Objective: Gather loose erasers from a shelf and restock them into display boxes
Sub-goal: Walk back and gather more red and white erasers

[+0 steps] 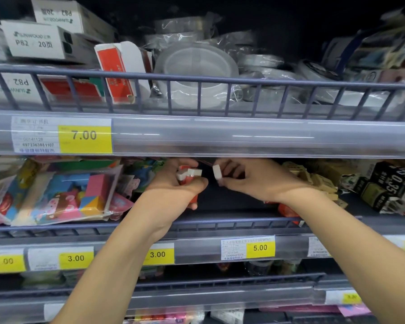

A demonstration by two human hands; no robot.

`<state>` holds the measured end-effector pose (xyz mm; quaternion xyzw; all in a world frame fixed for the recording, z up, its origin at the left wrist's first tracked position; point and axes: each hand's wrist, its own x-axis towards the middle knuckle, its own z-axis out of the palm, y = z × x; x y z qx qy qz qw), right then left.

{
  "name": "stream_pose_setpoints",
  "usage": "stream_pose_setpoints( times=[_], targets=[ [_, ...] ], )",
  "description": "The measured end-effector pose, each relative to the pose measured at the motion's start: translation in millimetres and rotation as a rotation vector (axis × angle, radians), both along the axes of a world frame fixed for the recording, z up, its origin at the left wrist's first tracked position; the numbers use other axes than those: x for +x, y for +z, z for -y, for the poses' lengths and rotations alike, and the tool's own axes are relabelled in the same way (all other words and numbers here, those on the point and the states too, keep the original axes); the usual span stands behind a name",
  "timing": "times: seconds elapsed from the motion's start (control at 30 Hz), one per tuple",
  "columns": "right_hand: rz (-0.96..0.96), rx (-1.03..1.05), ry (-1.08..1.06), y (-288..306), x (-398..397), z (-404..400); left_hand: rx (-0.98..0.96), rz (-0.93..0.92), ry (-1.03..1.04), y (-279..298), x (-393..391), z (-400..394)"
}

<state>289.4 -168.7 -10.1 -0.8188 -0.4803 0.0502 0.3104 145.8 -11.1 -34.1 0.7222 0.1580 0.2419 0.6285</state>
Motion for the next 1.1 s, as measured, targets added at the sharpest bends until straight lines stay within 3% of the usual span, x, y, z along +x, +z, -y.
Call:
stream_pose_setpoints(
  times=[0.07,0.2,0.43,0.63,0.7,0.8,0.87,1.1],
  targets=[
    [-0.214,0.170,-0.002,4,-17,2,0.000,0.012,-0.002,0,-2,1],
    [-0.432,0.347,0.041,6,-33,8,-0.091,0.041,-0.102,4,-6,4],
    [-0.489,0.403,-0.017,1,-44,-4,-0.089,0.085,-0.285,5,-12,5],
    [-0.578,0.393,0.039,3,-44,-1,0.022,0.038,-0.210,2,-9,1],
    [-0.431,0.291,-0.055,8,-37,7,0.016,0.017,-0.196,2,-6,2],
    [0.012,-0.036,-0.356,13,-13,27,0.011,-0.003,-0.195,2,-4,1],
    [0.243,-0.214,-0.430,12,1,40,0.011,-0.016,-0.192,2,-5,1],
    [0.234,-0.358,-0.287,6,23,54,0.049,-0.023,-0.178,2,-4,2]
  ],
)
